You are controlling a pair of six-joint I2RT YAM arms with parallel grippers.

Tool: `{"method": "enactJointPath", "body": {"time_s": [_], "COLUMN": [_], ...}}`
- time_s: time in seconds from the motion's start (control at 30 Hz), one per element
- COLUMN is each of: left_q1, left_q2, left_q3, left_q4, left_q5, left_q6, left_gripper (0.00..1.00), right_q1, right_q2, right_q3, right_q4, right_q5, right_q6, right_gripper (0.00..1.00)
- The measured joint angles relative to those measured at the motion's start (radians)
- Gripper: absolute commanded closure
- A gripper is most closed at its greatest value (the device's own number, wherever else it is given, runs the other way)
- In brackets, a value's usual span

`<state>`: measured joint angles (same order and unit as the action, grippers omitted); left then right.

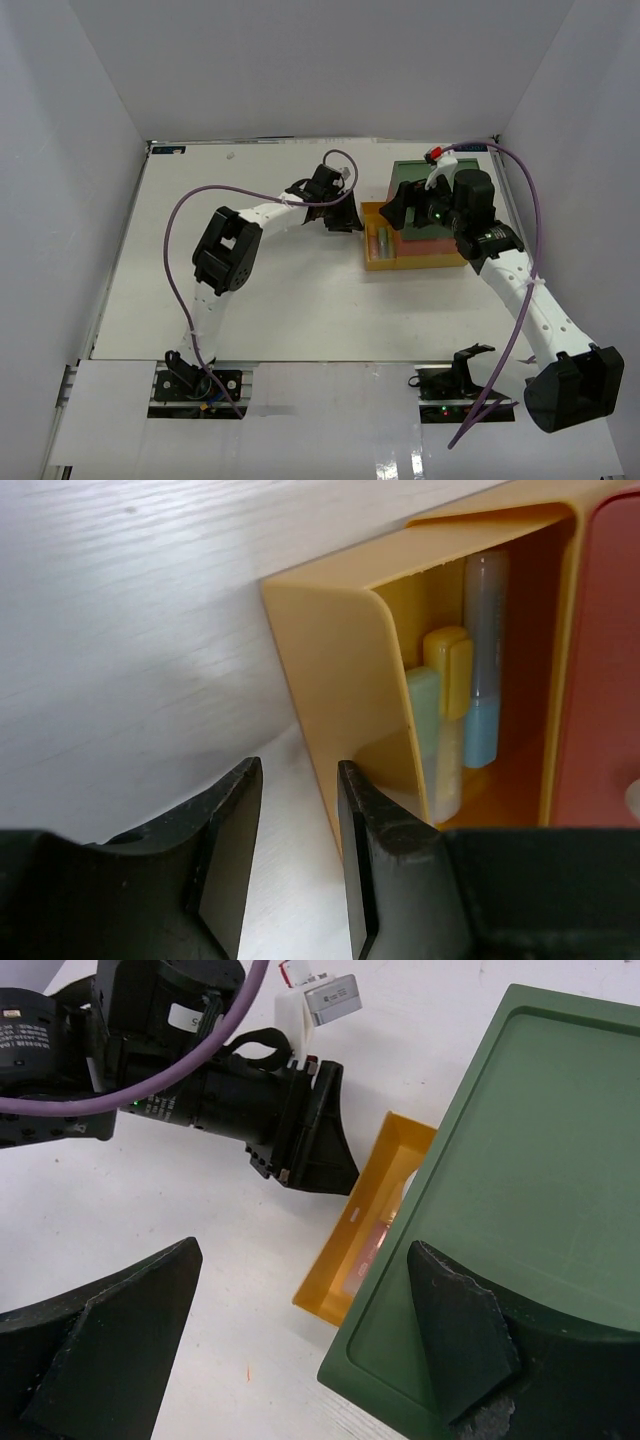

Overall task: Sort the stationery into containers
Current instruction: Close the drawer in the storage box, then reset both arms

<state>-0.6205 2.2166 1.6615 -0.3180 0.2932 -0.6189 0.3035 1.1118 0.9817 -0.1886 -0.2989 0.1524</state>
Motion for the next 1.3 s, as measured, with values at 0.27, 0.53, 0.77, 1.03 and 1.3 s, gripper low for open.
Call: {"method": "enactJointPath", "body": {"time_s": [0.27,0.53,0.77,1.03,1.3], "left_q1": [-0.059,-0.084,-0.077,-0.069,0.076], "left_q2": [0.116,0.169,0.199,0.068,-0.335], "left_q3": [0.121,0.163,0.201,0.029,-0.198], "left_q4": [0.056,0.095,0.136,0.134,0.067], "left_q5": [0.061,0.105,0.111,0.051,-0.071], "left_q6": [-0.063,-0.126,-0.150,-0.111,-0.023], "left_gripper": [0.53,0.51,0.49,0.47,0.43], "right_q1": [0.000,-0.001,-0.002,0.000,0.000], "right_q2": [0.018,0.024,0.027,0.019,-0.122], "right_q3": [0.000,0.000,0.004,0.055,0.158], "right_q4": [0.028,0.037,0.037,-0.029,-0.105], "right_q5": [-0.015,-0.018,-0.011,0.044,0.233], "right_q6": [0.005,0.006,0.006,-0.010,-0.087], "right_gripper": [0.10,0.10,0.10,0.10,0.10]}}
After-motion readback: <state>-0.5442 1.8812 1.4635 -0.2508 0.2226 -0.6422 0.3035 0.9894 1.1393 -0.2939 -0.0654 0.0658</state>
